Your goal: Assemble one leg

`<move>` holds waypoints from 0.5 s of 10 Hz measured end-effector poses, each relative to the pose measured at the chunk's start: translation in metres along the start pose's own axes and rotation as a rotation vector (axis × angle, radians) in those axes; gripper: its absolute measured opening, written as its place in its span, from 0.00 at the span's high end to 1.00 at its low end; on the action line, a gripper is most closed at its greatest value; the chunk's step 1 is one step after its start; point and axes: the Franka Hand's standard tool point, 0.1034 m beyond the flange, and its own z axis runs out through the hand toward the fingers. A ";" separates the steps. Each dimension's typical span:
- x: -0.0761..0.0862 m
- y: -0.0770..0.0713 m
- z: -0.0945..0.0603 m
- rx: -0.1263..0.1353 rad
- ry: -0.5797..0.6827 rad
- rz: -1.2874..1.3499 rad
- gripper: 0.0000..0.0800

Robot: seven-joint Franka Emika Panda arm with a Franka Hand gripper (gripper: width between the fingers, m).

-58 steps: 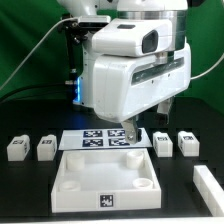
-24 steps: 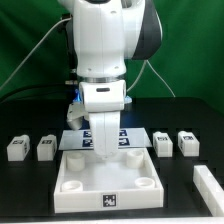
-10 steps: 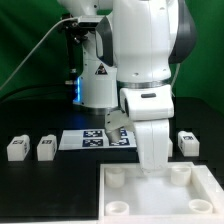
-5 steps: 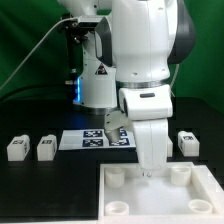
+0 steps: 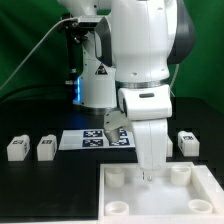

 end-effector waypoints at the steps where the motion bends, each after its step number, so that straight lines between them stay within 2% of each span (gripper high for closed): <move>1: 0.000 0.000 0.000 0.000 0.000 0.000 0.19; 5: 0.000 0.000 -0.002 0.004 -0.001 0.044 0.19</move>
Offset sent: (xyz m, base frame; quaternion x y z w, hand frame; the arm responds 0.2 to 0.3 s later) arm 0.0000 0.0000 0.0000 0.0000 0.0000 0.0000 1.0000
